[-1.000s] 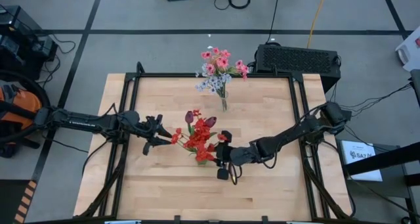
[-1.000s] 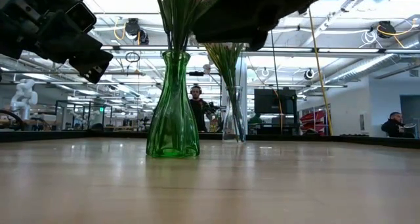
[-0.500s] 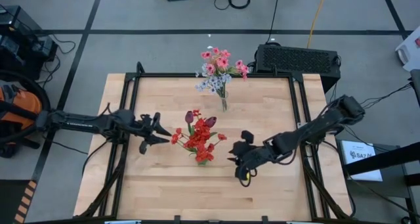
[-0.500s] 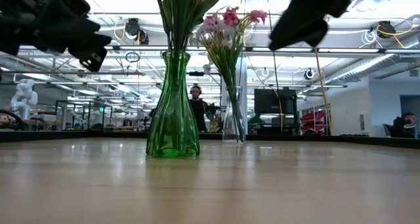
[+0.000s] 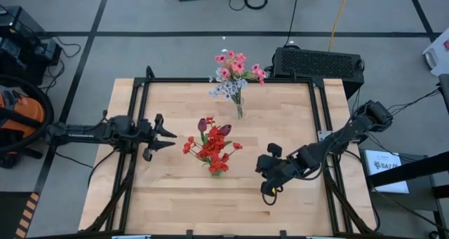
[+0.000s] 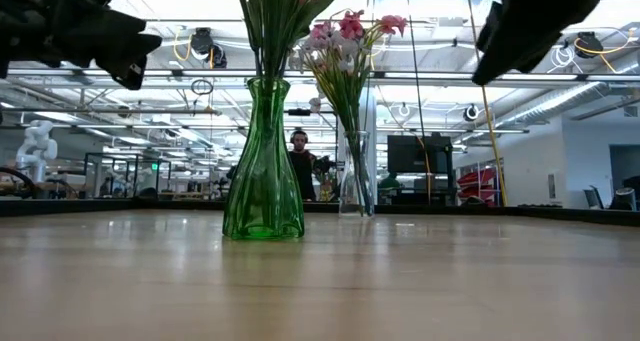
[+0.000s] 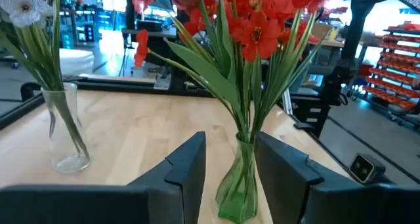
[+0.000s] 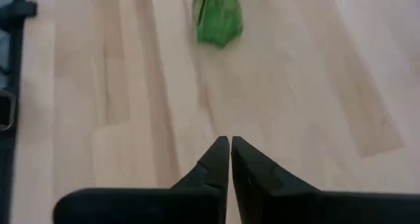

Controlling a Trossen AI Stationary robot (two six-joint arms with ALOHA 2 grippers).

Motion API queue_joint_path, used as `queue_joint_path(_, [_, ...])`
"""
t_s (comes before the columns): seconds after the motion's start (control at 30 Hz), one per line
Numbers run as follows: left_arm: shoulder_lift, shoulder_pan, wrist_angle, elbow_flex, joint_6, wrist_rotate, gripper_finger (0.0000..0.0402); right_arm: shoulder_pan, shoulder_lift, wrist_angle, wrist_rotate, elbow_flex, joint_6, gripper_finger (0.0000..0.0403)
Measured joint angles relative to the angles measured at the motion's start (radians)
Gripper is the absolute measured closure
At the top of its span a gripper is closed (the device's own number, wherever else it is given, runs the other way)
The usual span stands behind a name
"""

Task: Sort flowers into vase by color
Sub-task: Return to Home Position

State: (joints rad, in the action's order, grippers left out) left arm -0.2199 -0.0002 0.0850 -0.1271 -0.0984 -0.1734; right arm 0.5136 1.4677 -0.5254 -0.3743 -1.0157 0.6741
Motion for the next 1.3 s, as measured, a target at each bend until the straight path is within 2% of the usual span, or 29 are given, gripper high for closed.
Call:
queue_joint_path(0.17, [0.094,0.0,-0.075,0.0,0.0,0.004,0.0265,0.0,0.0,-0.03,0.088,0.0,0.032,0.039])
queue_joint_path(0.43, [0.22,0.0,-0.111,0.036,0.002,0.029,0.0265,-0.001,0.0,-0.034,0.089,0.0,0.023,0.0402])
queue_joint_path(0.6, [0.22,0.0,0.047,0.114,-0.022,0.033,0.0265,-0.001,0.0,-0.027,0.089,0.0,0.022,0.0402])
queue_joint_path(0.73, [0.219,0.0,0.068,0.12,-0.014,0.097,0.0265,-0.001,0.001,-0.025,0.088,0.0,0.022,0.0402])
queue_joint_path(0.87, [0.22,0.0,0.055,0.12,0.029,0.144,0.0265,-0.001,0.001,-0.023,0.088,0.0,0.022,0.0403])
queue_joint_path(1.07, [0.219,0.0,-0.024,0.12,0.026,0.121,0.0265,-0.001,0.001,-0.024,0.088,0.0,0.022,0.0403])
queue_joint_path(1.3, [0.219,0.0,-0.033,0.121,0.027,0.12,0.0265,-0.005,0.001,-0.032,0.084,0.0,0.044,0.0403])
